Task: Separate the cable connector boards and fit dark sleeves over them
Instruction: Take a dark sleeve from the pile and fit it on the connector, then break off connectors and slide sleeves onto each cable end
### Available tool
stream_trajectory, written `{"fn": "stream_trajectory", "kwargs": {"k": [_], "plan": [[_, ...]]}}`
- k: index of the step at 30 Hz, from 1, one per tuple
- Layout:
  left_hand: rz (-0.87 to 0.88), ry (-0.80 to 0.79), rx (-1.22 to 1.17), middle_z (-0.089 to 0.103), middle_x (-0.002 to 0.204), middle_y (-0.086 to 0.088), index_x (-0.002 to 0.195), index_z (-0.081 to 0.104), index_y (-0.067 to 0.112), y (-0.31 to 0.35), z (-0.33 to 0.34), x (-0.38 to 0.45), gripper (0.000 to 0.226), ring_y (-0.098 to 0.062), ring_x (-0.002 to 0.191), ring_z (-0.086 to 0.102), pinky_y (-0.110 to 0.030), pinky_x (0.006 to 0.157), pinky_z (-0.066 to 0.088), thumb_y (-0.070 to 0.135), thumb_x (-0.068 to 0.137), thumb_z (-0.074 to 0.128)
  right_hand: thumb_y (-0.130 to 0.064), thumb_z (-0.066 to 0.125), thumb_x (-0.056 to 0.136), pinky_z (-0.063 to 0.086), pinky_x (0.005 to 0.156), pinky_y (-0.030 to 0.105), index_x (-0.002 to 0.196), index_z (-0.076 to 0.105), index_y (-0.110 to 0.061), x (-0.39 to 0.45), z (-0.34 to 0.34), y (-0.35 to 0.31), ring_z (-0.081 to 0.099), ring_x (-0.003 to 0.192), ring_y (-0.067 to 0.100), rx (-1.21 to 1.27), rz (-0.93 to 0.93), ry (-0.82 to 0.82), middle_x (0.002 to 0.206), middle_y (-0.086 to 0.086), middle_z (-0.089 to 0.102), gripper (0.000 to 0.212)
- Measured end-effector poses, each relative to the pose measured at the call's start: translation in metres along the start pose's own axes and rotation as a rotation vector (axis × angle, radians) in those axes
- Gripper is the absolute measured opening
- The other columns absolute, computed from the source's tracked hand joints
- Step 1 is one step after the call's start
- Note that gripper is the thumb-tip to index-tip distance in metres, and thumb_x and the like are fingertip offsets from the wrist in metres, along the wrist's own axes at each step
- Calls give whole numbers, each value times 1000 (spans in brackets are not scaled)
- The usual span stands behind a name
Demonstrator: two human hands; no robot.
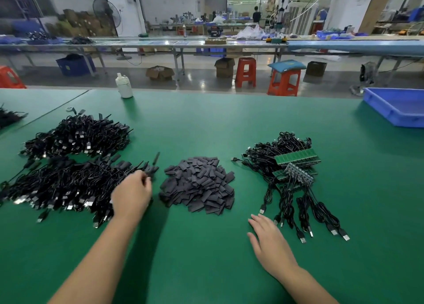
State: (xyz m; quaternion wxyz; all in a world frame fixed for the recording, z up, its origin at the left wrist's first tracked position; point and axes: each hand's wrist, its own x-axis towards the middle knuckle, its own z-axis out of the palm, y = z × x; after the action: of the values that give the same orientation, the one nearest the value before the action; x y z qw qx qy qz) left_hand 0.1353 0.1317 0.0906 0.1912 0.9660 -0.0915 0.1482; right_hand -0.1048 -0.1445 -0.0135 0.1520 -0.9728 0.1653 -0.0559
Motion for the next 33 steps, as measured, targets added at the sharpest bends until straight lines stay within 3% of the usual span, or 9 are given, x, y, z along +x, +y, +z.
{"fn": "stream_trajectory", "kwargs": {"k": [3, 7, 8, 10, 12, 14, 16, 33], "plan": [[-71, -10, 247, 63, 79, -3, 92, 65, 14, -31, -1, 23, 22, -26, 83, 56, -33, 62, 49, 34, 93, 56, -47, 34, 103, 2, 118, 23, 150, 38, -28, 0, 3, -1, 20, 147, 6, -20, 4, 20, 156, -14, 33, 50], [-103, 21, 445, 55, 106, -19, 94, 62, 10, -32, 5, 28, 27, -37, 101, 45, -44, 84, 40, 33, 80, 69, -46, 33, 103, 4, 118, 23, 148, 40, -29, 1, 3, -1, 22, 146, 5, -25, 10, 29, 154, -15, 34, 49], [-63, 40, 454, 50, 116, -22, 101, 59, 12, -30, 8, 29, 29, -39, 110, 40, -49, 92, 37, 25, 77, 69, -46, 33, 103, 5, 118, 23, 148, 40, -29, 1, 4, -1, 22, 146, 5, -22, 13, 26, 155, -15, 34, 49], [45, -53, 465, 28, 148, -23, 134, 48, 26, -27, 20, 32, 58, -43, 137, 18, -56, 111, 19, 13, 79, 60, -46, 33, 104, 7, 120, 24, 149, 38, -29, 0, 3, 0, 20, 146, 5, -16, 15, 15, 155, -15, 32, 49], [104, -198, 480, 2, 163, -12, 151, 24, 37, -27, 35, 30, 66, -36, 148, -5, -55, 117, 3, 21, 92, 47, -45, 31, 104, 5, 120, 23, 150, 36, -30, -1, 2, 0, 17, 147, 4, -12, 10, 7, 156, -17, 29, 48], [95, -241, 517, 1, 165, -8, 154, 18, 34, -32, 50, 23, 57, -34, 149, -7, -56, 118, 0, 43, 100, 30, -44, 31, 105, 0, 118, 20, 150, 36, -31, -2, 1, 1, 15, 147, 3, -5, 3, 13, 156, -18, 28, 47], [88, -236, 592, 4, 164, -9, 155, 18, 30, -35, 58, 15, 62, -36, 149, -5, -57, 116, 0, 53, 98, 27, -42, 31, 105, -4, 116, 17, 150, 36, -30, -2, -1, 0, 15, 147, 2, 5, -3, 17, 156, -19, 28, 47], [30, -259, 617, 1, 164, -7, 155, 14, 32, -80, 55, 53, 71, -33, 149, -8, -54, 117, 3, 51, 94, 45, -44, 29, 104, -2, 117, 19, 151, 30, -35, -1, -1, 3, 11, 145, -3, 17, -6, -17, 156, -23, 22, 48]]}}
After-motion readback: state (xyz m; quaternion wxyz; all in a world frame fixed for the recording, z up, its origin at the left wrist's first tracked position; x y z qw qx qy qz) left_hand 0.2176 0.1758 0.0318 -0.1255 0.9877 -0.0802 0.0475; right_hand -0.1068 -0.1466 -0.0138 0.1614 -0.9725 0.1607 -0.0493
